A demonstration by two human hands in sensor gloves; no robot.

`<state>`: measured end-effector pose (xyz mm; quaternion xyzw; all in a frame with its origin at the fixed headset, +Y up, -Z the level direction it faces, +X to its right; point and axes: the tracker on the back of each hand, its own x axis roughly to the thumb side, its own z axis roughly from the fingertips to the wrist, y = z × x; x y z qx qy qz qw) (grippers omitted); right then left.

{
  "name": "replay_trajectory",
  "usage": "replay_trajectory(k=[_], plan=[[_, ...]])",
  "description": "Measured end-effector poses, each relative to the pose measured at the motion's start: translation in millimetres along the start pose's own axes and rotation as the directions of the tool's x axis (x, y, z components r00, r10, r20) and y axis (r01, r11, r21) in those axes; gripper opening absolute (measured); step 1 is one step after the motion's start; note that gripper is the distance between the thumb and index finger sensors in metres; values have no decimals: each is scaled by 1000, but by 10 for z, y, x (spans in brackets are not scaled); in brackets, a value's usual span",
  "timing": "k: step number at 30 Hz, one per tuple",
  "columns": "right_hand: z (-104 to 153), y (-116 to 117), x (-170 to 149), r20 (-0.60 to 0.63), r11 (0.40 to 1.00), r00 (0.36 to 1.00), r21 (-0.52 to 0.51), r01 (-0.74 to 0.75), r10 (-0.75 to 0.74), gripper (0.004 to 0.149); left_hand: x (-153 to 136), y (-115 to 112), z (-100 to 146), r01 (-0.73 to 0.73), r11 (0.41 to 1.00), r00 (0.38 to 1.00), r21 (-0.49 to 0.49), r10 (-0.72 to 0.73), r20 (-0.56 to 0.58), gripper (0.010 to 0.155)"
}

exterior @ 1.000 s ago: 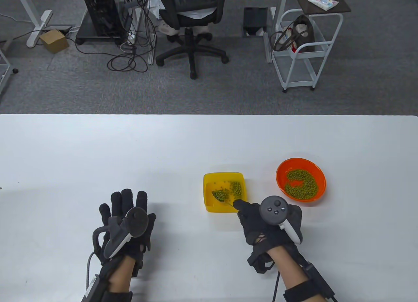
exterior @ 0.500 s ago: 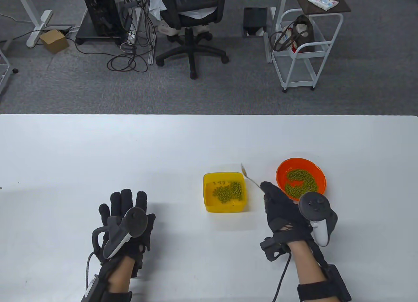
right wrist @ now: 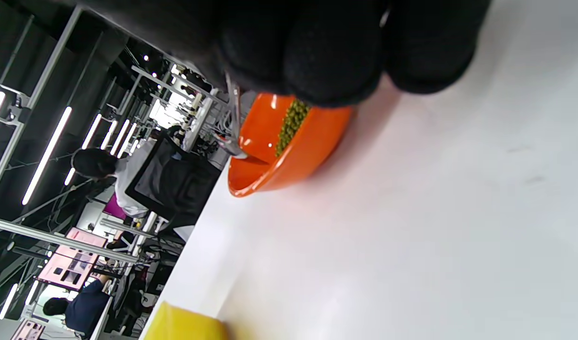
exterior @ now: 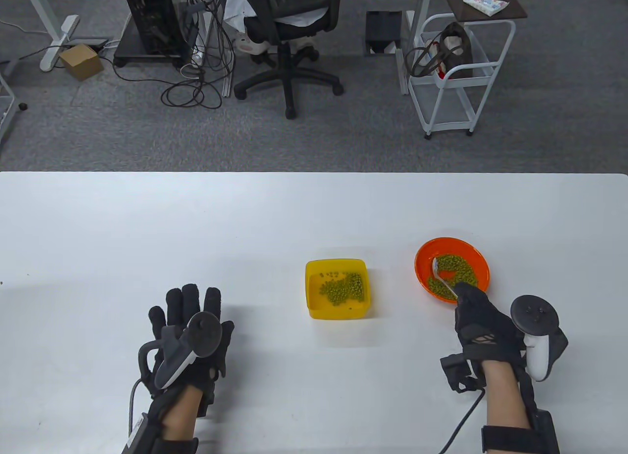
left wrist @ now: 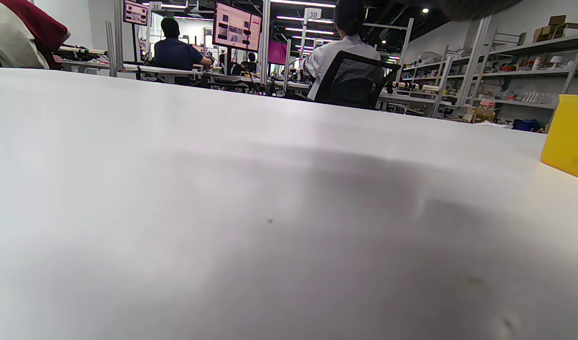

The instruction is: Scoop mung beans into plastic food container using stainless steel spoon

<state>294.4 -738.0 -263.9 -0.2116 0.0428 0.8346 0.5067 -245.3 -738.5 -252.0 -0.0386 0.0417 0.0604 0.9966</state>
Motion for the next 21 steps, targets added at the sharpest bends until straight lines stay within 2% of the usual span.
replay_trajectory(k=[6,10,14,21], plan=[[-22,-5,-43,-66,998,997,45,-37,40,45,3,-2,2,2,1000,1000,-2,-2,0,73],[14,-47,7,-80,987,984,-6,-161,160,45,0,-3,1,1,1000,1000,-2,-1,-1,73],[66,-41,98,-78,923,927,-96,-372,366,44,3,-3,2,2,1000,1000,-4,-2,0,73],[33,72,136,-112,785,807,-190,-590,579,44,1,-4,1,2,1000,1000,-4,-2,1,73]])
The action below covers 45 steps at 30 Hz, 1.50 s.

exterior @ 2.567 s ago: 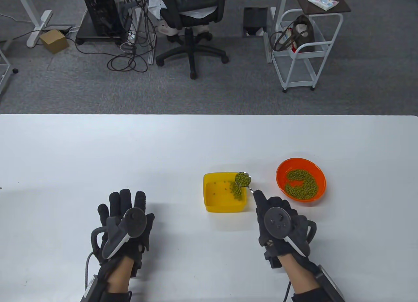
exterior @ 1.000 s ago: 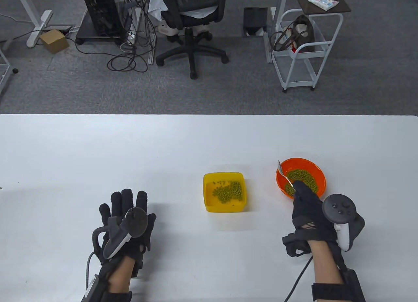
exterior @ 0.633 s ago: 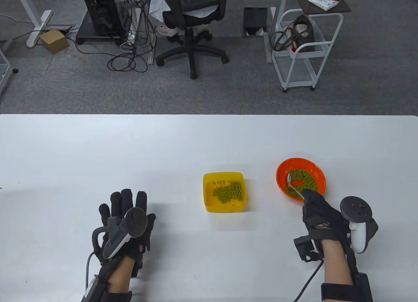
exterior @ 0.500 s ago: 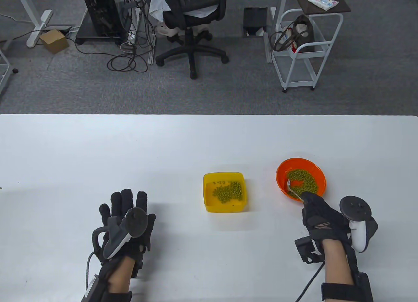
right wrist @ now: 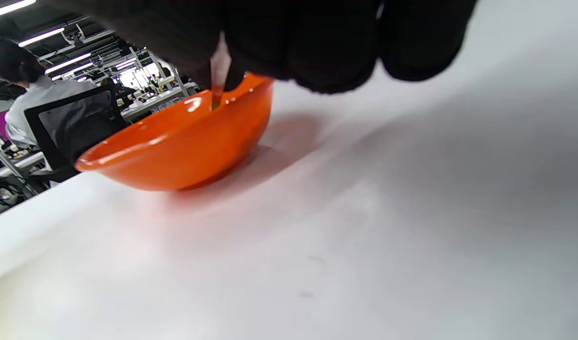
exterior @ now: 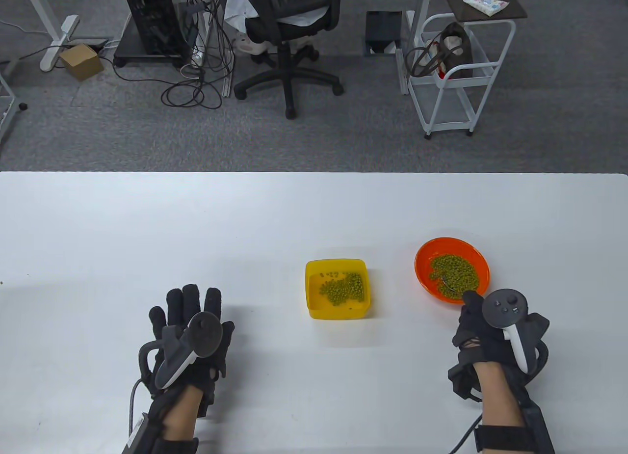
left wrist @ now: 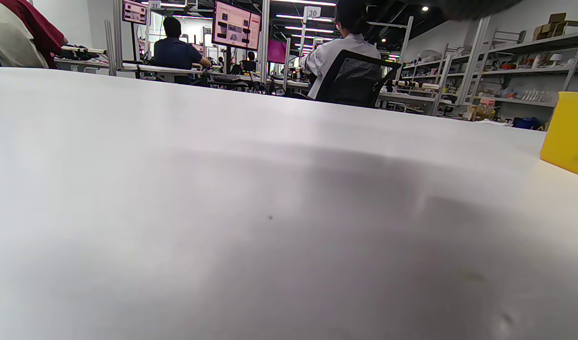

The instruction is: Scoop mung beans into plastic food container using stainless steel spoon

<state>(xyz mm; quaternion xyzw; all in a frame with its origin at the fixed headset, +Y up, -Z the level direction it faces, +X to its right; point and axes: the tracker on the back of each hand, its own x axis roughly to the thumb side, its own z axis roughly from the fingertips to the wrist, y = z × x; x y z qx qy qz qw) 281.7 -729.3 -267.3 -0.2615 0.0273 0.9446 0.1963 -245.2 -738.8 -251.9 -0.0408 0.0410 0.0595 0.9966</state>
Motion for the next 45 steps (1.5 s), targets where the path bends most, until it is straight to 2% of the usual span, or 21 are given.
replay_trajectory(k=[7,12,18,31,39,45], plan=[[-67,84,1,47,988,991,-91,-121,125,45,-3,1,1,-2,1000,1000,-1,2,-2,73],[-57,116,20,115,981,981,-136,-141,156,45,-8,2,2,-2,1000,1000,-1,2,-3,73],[3,105,84,134,966,977,-222,-133,165,45,-12,3,2,-2,1000,1000,-1,2,-5,73],[26,111,121,158,954,968,-262,-146,192,45,-19,6,1,-3,1000,1000,3,3,-6,73],[207,79,371,270,944,939,-304,-128,215,45,-19,5,0,-1,1000,1000,2,1,-5,73],[506,150,706,397,955,898,-289,-74,190,44,-19,5,-1,1,1000,1000,2,-1,-6,73]])
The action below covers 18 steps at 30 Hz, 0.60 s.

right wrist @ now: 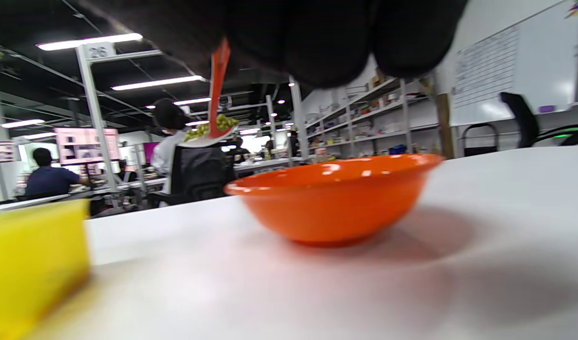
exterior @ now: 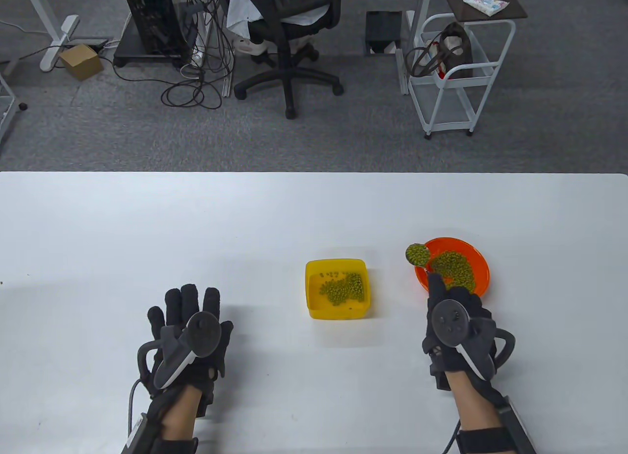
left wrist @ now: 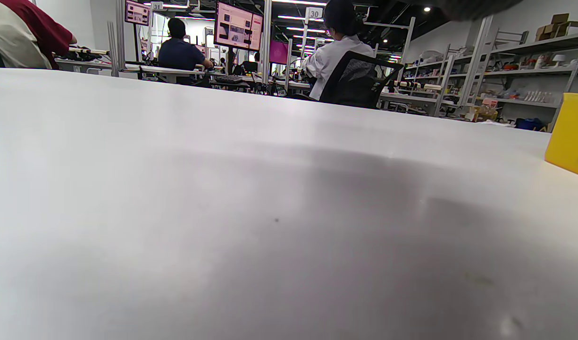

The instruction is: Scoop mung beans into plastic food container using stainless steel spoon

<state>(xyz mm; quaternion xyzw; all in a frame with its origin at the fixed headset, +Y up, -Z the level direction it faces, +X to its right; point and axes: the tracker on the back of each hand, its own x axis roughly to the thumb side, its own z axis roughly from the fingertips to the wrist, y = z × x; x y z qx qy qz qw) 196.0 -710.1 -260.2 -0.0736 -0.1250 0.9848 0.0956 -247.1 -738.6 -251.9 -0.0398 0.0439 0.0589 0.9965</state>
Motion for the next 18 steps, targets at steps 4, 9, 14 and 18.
replay_trajectory(k=[4,9,14,18], plan=[[129,41,338,90,998,995,40,44,-47,44,-1,1,0,0,1000,1000,0,0,-1,73],[287,167,701,199,994,978,104,36,-56,44,-3,1,-1,1,1000,1000,1,-1,-1,73],[368,244,881,288,991,956,135,18,-56,44,-6,3,-3,-1,1000,1000,2,1,-3,73],[388,285,935,336,990,942,136,-26,-22,44,-6,4,-4,-1,1000,1000,0,1,-4,73]])
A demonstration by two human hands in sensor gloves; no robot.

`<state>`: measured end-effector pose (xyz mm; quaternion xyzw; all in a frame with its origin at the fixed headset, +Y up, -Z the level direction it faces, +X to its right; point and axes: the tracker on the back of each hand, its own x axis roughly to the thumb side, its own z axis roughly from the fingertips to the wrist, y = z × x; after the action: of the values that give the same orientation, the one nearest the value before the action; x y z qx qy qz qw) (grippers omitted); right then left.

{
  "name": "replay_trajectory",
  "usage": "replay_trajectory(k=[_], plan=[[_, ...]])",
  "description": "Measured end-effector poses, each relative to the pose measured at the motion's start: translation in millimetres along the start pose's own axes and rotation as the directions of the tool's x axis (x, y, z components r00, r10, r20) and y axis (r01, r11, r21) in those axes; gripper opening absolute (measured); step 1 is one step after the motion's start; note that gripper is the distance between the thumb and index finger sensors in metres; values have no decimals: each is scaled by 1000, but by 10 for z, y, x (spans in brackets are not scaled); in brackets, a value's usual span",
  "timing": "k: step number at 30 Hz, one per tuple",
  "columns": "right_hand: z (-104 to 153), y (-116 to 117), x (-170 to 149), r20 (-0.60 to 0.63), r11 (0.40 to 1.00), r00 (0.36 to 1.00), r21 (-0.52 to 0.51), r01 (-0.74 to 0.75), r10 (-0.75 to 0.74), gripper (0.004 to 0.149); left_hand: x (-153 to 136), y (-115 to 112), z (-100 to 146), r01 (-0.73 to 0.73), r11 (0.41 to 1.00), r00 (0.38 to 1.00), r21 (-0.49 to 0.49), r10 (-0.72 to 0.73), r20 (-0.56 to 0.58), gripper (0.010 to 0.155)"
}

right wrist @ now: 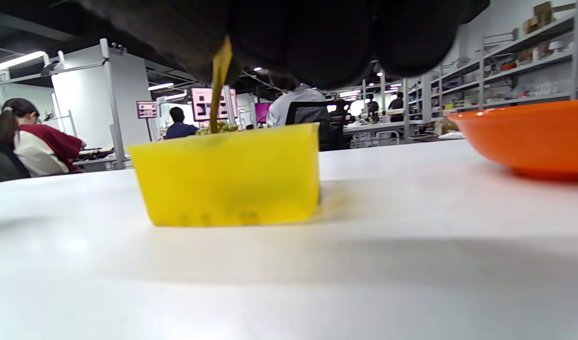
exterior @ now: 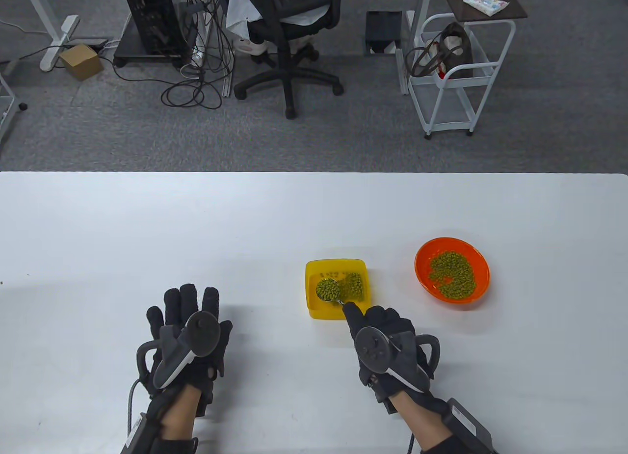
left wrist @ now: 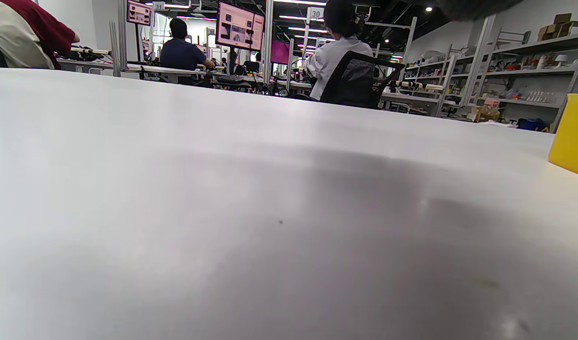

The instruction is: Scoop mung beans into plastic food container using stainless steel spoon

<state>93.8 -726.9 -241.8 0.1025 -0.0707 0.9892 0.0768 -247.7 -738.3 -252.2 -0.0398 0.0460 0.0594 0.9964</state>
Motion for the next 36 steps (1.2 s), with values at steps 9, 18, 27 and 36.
replay_trajectory(k=[9,18,27,36], plan=[[41,-20,178,194,886,870,-208,-415,453,45,2,3,-1,3,1000,1000,5,-3,3,73],[28,-241,-5,109,905,919,-253,-342,378,45,5,1,-1,0,1000,1000,3,0,5,73],[9,-531,-886,-234,959,970,-256,-120,59,45,9,-5,-1,0,1000,1000,-2,0,7,73],[163,-344,-1810,-487,838,681,-310,449,-546,47,11,-7,0,-2,1000,1000,-8,2,6,73]])
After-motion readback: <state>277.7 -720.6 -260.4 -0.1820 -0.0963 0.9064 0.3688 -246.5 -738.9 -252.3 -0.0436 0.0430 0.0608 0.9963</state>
